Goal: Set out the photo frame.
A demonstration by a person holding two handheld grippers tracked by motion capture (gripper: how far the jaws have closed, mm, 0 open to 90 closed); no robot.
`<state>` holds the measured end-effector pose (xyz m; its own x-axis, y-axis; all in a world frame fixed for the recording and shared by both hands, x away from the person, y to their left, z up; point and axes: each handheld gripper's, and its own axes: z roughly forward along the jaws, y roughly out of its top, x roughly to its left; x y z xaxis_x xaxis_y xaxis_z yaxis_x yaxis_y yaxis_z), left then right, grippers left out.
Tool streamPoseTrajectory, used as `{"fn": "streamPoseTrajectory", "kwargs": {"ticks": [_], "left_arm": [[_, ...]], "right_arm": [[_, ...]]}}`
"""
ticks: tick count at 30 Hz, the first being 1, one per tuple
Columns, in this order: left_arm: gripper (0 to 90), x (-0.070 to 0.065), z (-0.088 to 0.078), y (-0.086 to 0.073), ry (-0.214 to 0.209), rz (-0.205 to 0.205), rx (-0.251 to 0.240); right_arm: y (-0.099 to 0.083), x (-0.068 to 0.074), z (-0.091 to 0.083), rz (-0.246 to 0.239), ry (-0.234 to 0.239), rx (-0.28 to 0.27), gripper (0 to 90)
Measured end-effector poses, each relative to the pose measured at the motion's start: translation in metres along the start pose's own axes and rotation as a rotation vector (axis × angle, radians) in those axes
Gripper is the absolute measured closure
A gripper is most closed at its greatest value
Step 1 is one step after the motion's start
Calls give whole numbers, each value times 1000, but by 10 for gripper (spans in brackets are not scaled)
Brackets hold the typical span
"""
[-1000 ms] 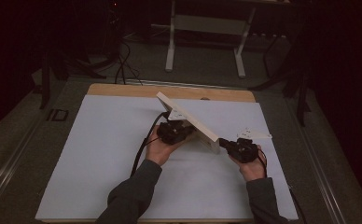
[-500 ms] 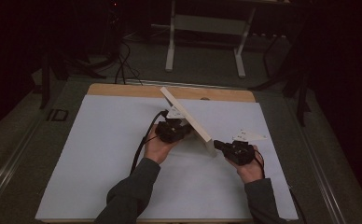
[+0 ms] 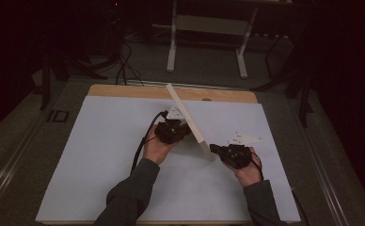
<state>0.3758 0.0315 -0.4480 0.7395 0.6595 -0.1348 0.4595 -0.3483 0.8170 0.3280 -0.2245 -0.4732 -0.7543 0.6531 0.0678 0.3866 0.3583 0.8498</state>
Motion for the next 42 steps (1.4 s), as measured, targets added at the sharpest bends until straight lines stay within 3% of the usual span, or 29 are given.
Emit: {"fn": "streamPoseTrajectory", "kwargs": {"ticks": [19,23,38,41,42], "left_arm": [[900,-4,1,-6,-33,29,20],[900,-1,1,-8,-46,4,18],[900,-1,2,-13,-68,4,34],[900,1,3,-15,-85,-10,32],[900,3,4,-18,-110,-27,26]], "right_arm": [[4,13,7,-30,36,10,900],[4,15,9,-35,48,13,900],[6,22,14,-42,64,13,900],[6,23,15,-45,67,14,900],[6,24,15,-39,70,16,900]]}}
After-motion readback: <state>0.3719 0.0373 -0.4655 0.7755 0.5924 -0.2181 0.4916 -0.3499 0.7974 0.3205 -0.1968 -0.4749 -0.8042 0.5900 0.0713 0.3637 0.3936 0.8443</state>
